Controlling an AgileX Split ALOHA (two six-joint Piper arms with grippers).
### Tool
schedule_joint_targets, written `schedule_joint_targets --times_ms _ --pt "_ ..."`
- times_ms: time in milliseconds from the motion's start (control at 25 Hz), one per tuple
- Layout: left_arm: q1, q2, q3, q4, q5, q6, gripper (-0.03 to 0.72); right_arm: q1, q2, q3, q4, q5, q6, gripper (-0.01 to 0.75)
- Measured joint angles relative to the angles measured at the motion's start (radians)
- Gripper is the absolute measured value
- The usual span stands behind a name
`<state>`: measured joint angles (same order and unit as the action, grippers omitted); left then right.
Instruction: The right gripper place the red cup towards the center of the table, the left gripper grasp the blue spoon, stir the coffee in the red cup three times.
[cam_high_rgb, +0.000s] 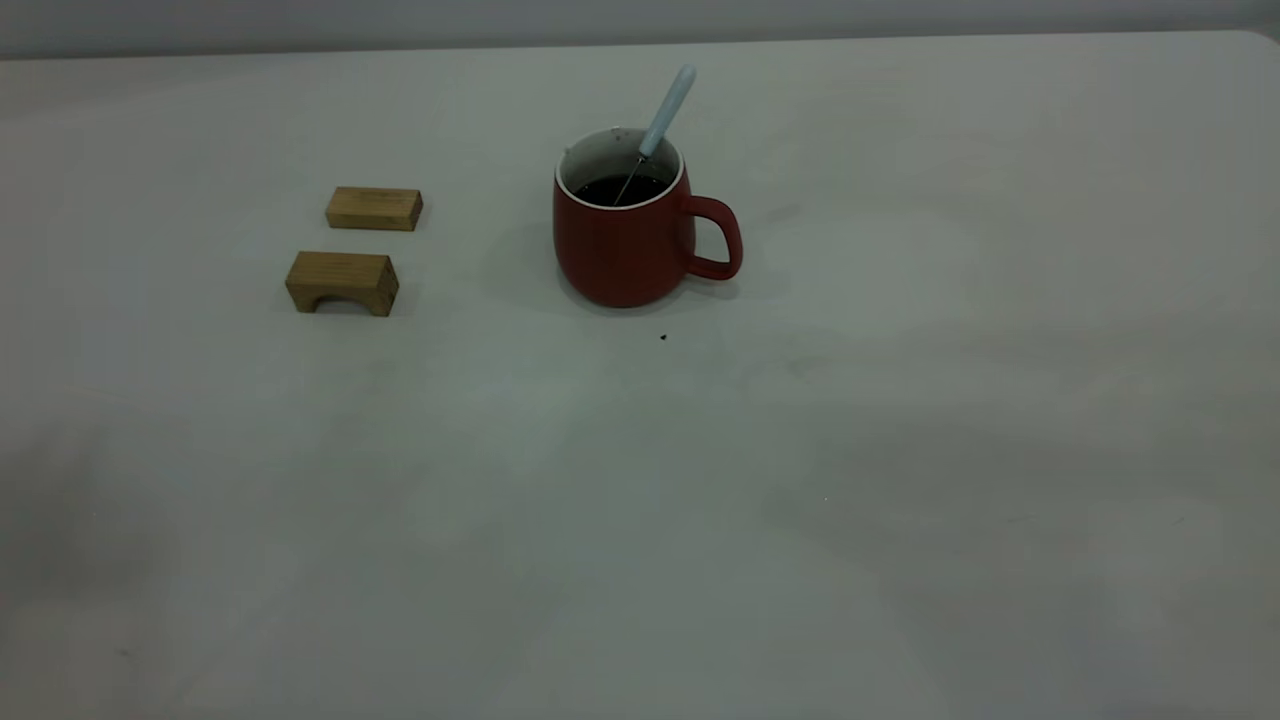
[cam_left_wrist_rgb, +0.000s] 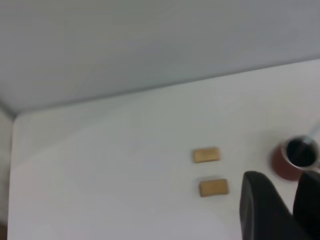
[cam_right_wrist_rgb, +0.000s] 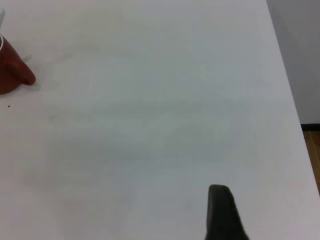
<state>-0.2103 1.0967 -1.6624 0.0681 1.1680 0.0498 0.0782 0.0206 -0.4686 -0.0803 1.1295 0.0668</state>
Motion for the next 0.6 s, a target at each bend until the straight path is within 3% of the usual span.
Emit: schedule_joint_targets --times_ms 200,440,600 --pt "0.000 -0.280 0.230 -0.120 0.000 0.174 0.235 0.000 0.000 0.000 0.000 0.000 0.000 0.493" --pt "0.001 -0.563 0.619 -0.128 -0.004 0.145 0.235 0.000 0.000 0.000 0.000 0.000 0.000 0.493" --pt "0.072 -0.714 0.883 -0.151 -0.007 0.128 0.235 0.000 0.000 0.000 0.000 0.000 0.000 0.493"
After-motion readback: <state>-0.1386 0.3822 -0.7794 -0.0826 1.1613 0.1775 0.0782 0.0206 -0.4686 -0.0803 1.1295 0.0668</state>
